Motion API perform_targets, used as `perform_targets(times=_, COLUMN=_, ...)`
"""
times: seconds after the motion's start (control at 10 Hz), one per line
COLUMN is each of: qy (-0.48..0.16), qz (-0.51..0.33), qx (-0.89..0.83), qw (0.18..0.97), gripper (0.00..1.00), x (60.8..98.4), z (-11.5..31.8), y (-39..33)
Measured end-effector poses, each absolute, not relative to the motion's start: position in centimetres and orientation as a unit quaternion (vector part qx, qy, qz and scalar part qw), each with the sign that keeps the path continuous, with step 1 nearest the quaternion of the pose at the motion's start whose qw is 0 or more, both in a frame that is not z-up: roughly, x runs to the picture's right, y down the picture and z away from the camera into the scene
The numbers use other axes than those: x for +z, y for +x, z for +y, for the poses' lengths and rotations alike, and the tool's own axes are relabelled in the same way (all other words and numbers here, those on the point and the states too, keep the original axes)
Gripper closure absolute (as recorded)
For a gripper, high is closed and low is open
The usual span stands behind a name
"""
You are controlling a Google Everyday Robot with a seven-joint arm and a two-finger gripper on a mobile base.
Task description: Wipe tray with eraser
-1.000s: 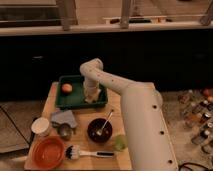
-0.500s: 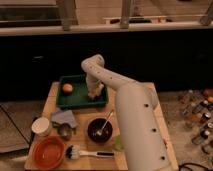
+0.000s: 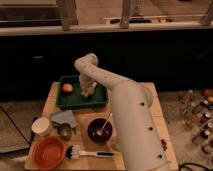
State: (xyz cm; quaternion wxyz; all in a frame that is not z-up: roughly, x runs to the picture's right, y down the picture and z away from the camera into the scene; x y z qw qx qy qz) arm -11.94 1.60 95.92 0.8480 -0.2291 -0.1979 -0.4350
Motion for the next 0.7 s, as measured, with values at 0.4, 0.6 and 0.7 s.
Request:
perform_targets(times=0.4, qy=-0.239, qz=-0.224, qx=-0.451, qw=0.83, gripper=1.0, x=93.3, z=5.4, y=-10.7)
perform_targets(times=0.6, qy=-0.26, qz=-0.211, qx=-0.437, qw=0.835, gripper=1.0, x=93.7, z=5.9, y=-8.1)
perform_targets(times=0.7, qy=-0.265, qz=-0.201, qx=-0.428, qw=0.84, gripper=1.0, x=93.9, z=5.6, y=-7.0)
